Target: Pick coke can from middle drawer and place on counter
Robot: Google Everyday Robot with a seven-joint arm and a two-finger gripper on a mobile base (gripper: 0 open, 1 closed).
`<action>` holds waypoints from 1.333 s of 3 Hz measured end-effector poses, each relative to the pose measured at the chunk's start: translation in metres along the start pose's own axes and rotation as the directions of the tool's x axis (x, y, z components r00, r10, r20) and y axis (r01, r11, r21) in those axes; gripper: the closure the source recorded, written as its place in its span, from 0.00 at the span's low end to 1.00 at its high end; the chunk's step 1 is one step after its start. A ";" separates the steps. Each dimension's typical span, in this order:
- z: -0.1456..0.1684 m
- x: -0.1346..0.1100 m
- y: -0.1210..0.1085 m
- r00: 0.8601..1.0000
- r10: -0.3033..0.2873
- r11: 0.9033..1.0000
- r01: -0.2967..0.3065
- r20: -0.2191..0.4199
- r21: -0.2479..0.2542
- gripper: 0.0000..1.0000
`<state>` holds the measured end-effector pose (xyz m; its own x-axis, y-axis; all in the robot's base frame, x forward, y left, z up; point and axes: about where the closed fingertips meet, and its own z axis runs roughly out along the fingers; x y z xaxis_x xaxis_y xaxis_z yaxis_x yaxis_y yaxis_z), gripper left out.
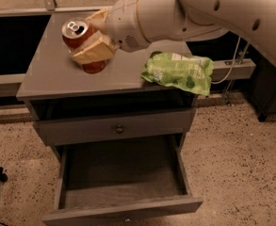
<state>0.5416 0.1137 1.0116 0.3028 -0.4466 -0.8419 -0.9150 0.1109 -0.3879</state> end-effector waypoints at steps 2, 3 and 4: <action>-0.069 0.050 -0.052 0.972 0.231 0.957 -0.237 0.051 0.170 1.00; -0.079 0.098 -0.075 0.937 0.334 0.925 -0.346 0.097 0.157 1.00; -0.062 0.123 -0.086 0.911 0.410 0.905 -0.413 0.055 0.100 1.00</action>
Offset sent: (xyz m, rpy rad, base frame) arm 0.0830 -0.1626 -0.0274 0.2905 0.2684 -0.3254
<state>0.6407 -0.0064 0.9644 -0.0845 -0.3123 -0.9462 -0.9265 0.3740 -0.0407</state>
